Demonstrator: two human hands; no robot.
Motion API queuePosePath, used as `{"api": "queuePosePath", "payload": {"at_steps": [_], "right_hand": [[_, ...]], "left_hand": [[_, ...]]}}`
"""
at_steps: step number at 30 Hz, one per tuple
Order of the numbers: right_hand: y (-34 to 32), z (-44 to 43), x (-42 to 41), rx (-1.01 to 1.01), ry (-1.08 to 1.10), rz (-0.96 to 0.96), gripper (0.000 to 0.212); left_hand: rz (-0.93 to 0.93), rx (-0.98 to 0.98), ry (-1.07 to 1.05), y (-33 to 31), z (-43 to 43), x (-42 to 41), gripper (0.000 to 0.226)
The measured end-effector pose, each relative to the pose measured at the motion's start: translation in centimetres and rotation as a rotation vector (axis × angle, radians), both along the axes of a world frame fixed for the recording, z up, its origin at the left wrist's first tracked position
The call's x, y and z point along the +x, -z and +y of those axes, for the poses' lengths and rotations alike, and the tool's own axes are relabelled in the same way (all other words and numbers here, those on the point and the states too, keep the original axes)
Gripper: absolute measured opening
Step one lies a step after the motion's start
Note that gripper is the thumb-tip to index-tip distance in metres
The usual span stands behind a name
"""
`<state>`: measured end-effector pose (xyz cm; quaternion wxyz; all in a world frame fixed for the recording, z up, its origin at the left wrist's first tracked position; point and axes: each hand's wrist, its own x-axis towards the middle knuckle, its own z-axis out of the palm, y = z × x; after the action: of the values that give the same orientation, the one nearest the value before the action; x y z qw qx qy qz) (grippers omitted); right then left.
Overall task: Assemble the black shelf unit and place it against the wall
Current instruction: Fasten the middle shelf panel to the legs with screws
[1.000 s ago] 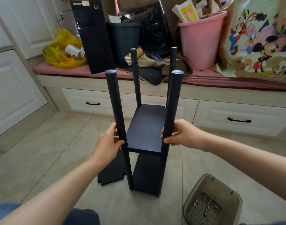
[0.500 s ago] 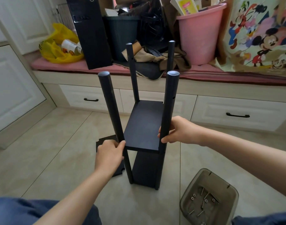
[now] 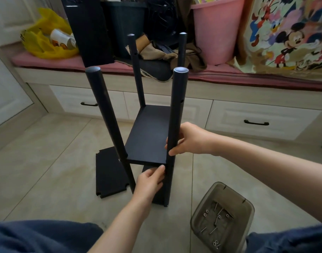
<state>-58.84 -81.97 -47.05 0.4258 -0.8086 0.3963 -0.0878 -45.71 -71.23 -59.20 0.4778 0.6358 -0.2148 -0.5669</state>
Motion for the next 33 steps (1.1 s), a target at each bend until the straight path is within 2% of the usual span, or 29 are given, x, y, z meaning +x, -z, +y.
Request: {"api": "queuePosePath", "payload": {"at_steps": [2,4,9,12,18,21,25,28,33], "right_hand": [[0.0,-0.2,0.0,0.008,-0.009,-0.007,0.027],[0.2,-0.2,-0.1,0.012,-0.009,-0.031,0.028],[2.3,0.4,-1.0,-0.017,0.065,-0.171,0.034],[3.0,0.5,-2.0,0.020,0.124,-0.246,0.034],[3.5,0.8,-2.6,0.049,0.191,-0.294,0.029],[4.2,0.8,-3.0,0.138,0.254,-0.309,0.030],[4.9,0.5,-4.2,0.222,0.249,-0.266,0.024],[5.8,-0.4,-5.9,0.314,0.278,-0.191,0.032],[13.7,-0.5,-9.1,0.522,0.413,0.198,0.026]], "left_hand": [[0.152,-0.024,-0.023,0.8,-0.8,0.2,0.034],[0.215,-0.045,0.003,1.3,-1.2,0.6,0.036],[0.225,-0.188,-0.004,2.4,-2.3,0.4,0.047],[0.245,-0.208,0.024,3.0,-3.0,-0.2,0.050],[0.185,-0.270,0.110,3.7,-3.5,0.4,0.060],[0.173,-0.291,0.106,3.7,-3.4,0.2,0.064],[0.173,-0.287,0.072,3.7,-3.2,0.1,0.064],[0.182,-0.286,0.051,3.7,-2.9,0.2,0.062],[0.198,-0.266,-0.013,3.4,-2.9,-0.6,0.062]]}}
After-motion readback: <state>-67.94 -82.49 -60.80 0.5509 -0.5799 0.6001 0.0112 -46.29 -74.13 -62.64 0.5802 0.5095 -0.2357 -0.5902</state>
